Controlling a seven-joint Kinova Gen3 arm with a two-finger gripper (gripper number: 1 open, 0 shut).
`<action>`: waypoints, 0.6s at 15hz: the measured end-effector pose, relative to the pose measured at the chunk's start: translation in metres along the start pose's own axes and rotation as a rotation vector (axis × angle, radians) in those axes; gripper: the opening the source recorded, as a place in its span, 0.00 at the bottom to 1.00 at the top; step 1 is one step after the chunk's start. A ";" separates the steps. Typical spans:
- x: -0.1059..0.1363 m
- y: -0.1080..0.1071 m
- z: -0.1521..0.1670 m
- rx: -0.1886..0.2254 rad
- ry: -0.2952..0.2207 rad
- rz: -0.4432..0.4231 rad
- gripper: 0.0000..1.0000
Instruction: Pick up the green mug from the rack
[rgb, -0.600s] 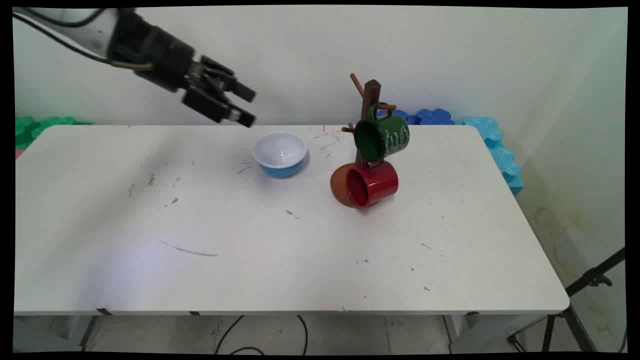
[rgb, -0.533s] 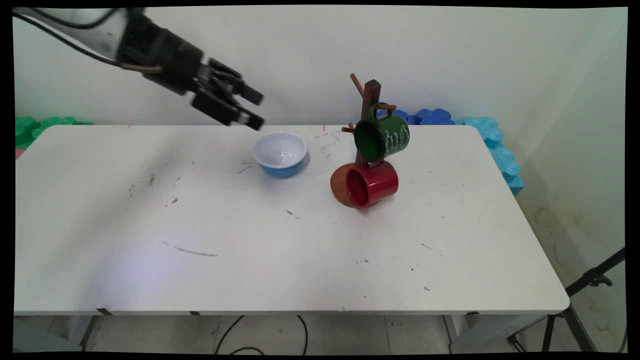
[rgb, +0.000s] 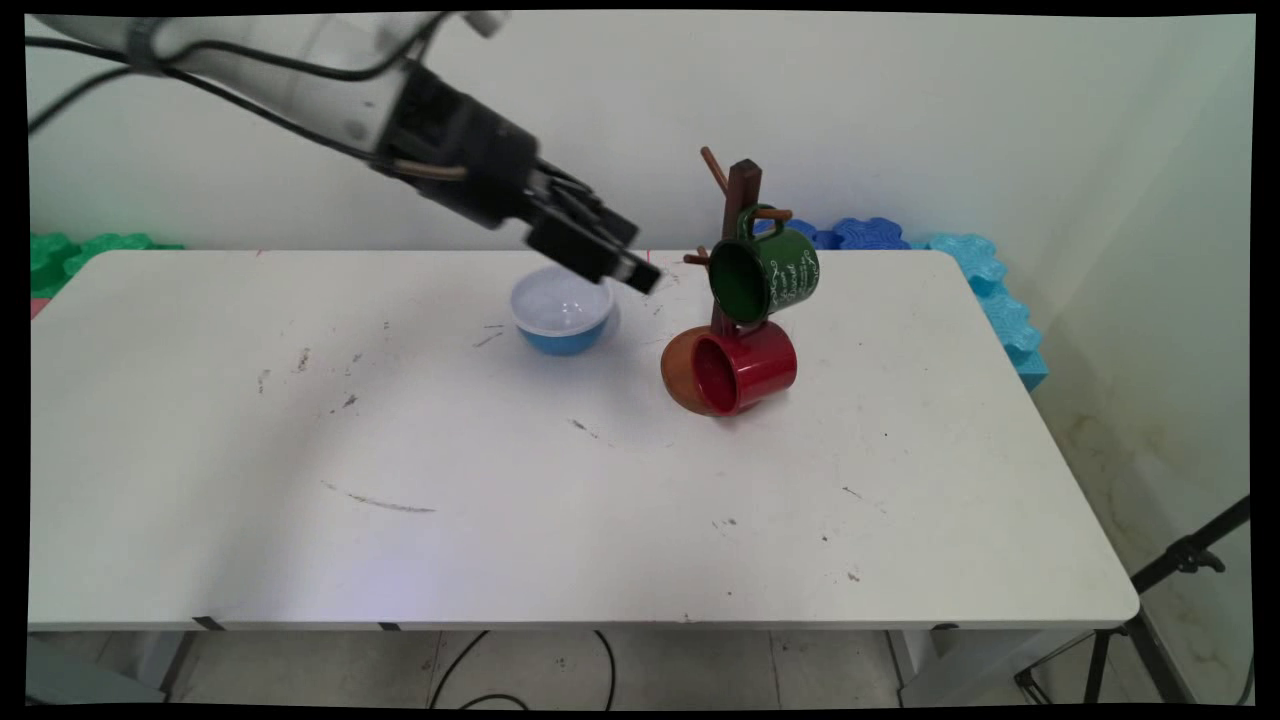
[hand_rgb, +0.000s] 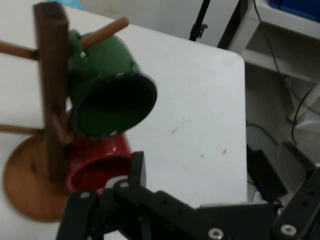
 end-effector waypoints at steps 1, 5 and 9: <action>0.003 0.003 0.009 -0.001 0.001 -0.012 1.00; 0.016 0.009 0.046 0.001 0.009 -0.061 1.00; 0.023 0.010 0.076 0.008 0.020 -0.110 1.00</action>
